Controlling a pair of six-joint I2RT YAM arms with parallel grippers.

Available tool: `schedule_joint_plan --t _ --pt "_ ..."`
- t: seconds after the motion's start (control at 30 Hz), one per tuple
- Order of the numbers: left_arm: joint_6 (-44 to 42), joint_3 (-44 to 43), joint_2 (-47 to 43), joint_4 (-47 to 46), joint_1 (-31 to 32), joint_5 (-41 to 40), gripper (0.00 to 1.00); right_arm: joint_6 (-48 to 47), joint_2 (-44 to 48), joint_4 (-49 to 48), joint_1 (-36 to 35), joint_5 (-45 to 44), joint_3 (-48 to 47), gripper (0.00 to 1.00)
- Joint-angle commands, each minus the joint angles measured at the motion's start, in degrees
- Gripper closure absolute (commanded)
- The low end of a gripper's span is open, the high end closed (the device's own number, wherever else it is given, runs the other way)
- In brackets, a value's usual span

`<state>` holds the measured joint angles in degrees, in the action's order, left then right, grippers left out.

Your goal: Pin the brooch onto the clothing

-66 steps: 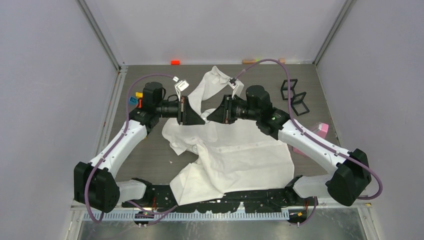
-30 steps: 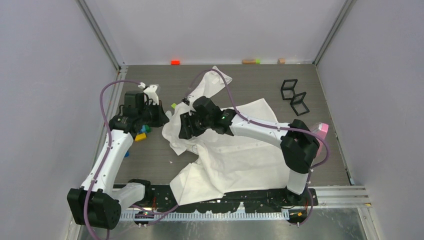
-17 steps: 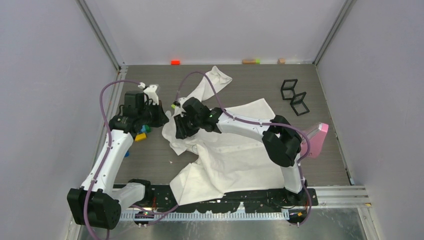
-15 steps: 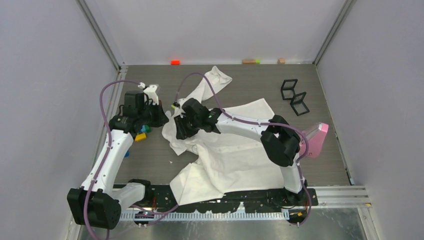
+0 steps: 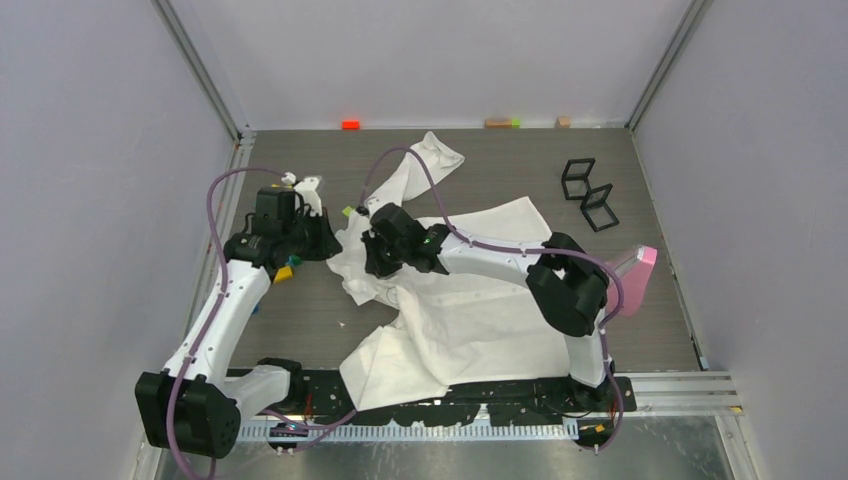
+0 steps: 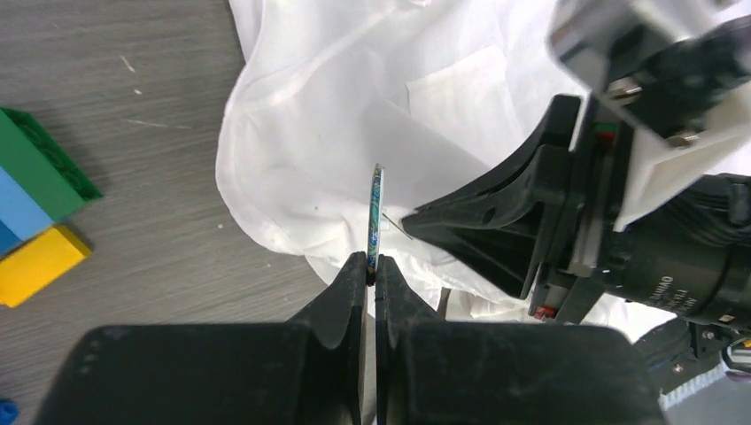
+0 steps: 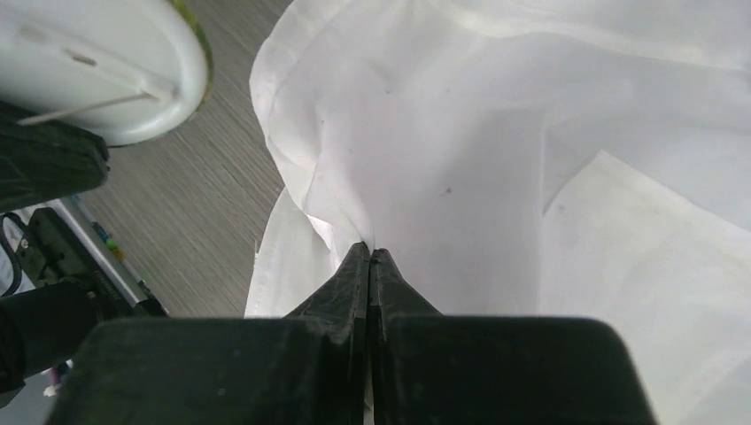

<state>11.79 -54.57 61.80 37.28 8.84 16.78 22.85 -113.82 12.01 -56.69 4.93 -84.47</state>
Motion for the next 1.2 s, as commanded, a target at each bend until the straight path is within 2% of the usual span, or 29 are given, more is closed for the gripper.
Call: schedule_joint_plan --t 0.0,0.17,0.37,0.67,1.17 --pt "3.63 1.9 -0.53 0.34 2.44 0.32 1.0 2.11 7.28 -6.51 -0.4 -7.64 3.58 0.99" --pt "5.89 3.81 0.04 0.18 7.2 -2.9 1.0 3.57 8.97 -6.77 -0.36 -11.16 4.95 0.99" --pt "7.61 4.13 2.45 -1.25 9.2 -4.63 1.0 4.27 11.09 -8.37 -0.4 -12.01 6.84 0.99" --pt "9.47 4.23 5.59 -3.42 9.26 -5.19 1.0 3.32 14.99 -11.71 -1.43 -10.6 10.83 0.99" --pt "9.15 3.26 7.01 -3.49 9.26 -5.45 1.0 -1.41 15.71 -11.75 -5.1 -10.69 11.39 0.99"
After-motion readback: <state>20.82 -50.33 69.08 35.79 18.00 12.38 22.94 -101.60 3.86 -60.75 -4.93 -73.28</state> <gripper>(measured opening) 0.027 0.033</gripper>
